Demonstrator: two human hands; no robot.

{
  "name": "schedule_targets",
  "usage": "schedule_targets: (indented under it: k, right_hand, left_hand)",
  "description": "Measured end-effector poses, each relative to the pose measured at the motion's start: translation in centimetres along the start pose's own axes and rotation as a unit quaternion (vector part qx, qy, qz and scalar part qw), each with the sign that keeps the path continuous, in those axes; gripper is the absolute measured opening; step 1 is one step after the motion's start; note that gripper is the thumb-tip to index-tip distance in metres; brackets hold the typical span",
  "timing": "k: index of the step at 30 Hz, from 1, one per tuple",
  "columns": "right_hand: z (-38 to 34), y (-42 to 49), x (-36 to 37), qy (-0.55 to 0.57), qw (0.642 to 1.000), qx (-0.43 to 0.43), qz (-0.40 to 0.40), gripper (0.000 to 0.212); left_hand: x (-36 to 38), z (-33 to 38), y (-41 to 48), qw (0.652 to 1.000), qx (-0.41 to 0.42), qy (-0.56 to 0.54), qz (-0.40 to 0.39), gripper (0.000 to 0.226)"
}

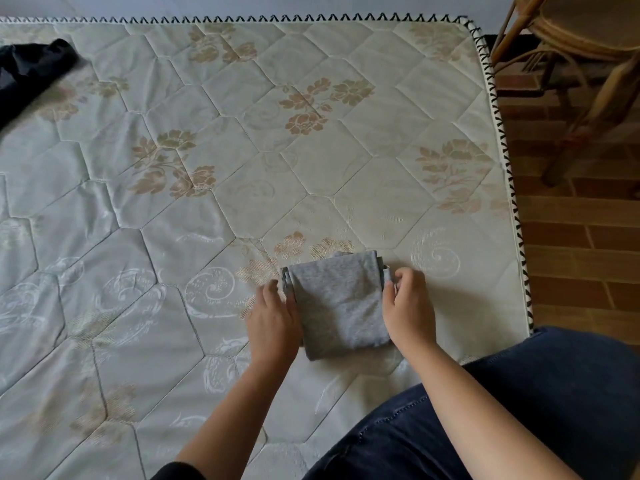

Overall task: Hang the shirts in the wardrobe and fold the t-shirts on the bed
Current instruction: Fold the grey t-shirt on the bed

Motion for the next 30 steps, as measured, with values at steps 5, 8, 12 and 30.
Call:
schedule_targets:
  k: [5,8,12,30]
  right_hand:
    - [-2.9,-0.8,1.5,-0.074,0.966,-0.233,0.09,0.034]
    - [-2.8,-2.1,3.8,-0.119,0.939,-0.323,-0.005,0.046]
    - [-0.9,-0.8,4.6,-0.191,0.934,-0.286,-0.092,0.058]
    - [2.5,-0.2,-0.3,-0.19,0.942,-0.091,-0.262,0.062]
  left_hand:
    - [2.8,0.7,-0.3,0.967,0.243,0.069,-0.041,0.037]
    - [4.5,0.2,-0.5,0.955,0.257,0.089,-0.121,0.049]
    - [4.7,-0.4,0.0,0.957,0.236,0.095,-0.142,0.054]
    - [2.3,-2.0,1.1,0.975,0.0,0.139,-0.172,0.072]
Point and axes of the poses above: each hand's wrist, its own y-axis towards the middle knuckle, its own x-axis out of the palm, z = x × y, the point moved 1 cm from there along y, towards the middle knuckle, and after that the axes turned 13 degrees about -y, right-handed, at the moved point
